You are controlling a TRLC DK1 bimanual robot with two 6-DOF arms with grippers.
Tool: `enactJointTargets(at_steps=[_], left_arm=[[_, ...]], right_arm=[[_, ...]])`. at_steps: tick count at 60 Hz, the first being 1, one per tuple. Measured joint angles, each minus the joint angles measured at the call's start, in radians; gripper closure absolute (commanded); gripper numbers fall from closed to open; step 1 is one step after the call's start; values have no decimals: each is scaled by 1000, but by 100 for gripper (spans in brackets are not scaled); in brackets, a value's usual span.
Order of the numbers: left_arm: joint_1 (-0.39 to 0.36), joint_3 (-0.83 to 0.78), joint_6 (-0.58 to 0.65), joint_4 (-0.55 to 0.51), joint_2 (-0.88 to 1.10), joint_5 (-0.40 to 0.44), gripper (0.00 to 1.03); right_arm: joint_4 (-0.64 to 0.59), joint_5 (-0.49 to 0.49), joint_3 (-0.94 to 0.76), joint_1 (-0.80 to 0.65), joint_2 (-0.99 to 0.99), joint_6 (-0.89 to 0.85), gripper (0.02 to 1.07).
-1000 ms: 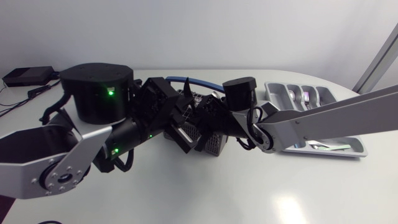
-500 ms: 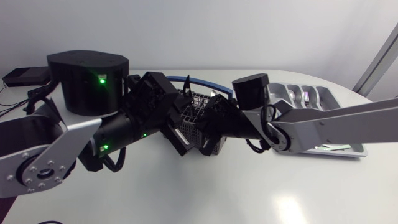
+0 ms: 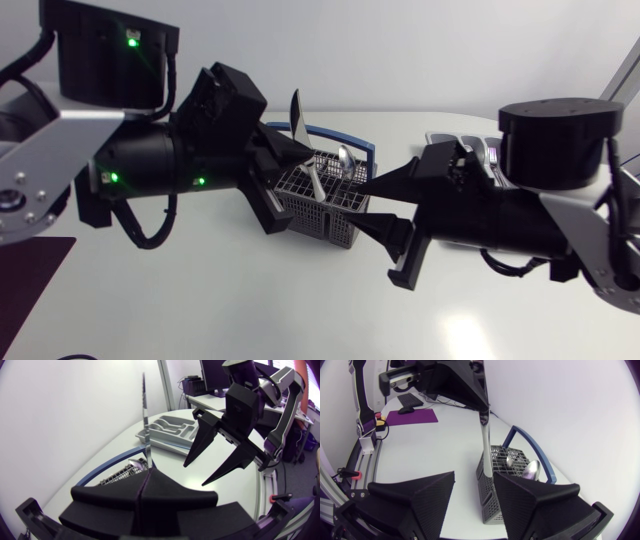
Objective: Unload the cutlery basket into the drawer organizer.
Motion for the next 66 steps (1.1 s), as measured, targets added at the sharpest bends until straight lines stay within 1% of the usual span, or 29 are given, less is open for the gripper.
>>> enactJointTargets(at_steps=[6,10,15,20,30,35,40,43,51,58,66], left_arm=[[34,56,-23,-63,29,99,100],[50,88,-28,-113,50,179,100],[57,108,-30,-151,69,245,100],[59,116,-30,-177,78,295,100],[44,127,-30,-199,94,348,100],[30,133,-30,-210,104,372,100],[19,136,-30,-221,107,391,100],[19,140,-27,-233,107,392,100],[19,144,-22,-260,107,395,100],[19,145,-22,-262,107,395,100],[19,146,-17,-266,107,395,99]], right_arm=[[-32,-19,-8,0,-56,1,45],[-55,-39,-8,0,-82,5,43],[-72,-61,-8,0,-95,16,43],[-76,-71,-8,1,-93,29,43],[-71,-76,-6,19,-60,54,44],[-68,-90,0,28,-35,65,50],[-64,-92,6,34,-21,71,62],[-63,-93,12,34,-15,77,67],[-58,-98,23,34,-10,80,85],[-58,-103,26,34,-5,80,101],[-60,-106,27,34,2,89,102]])
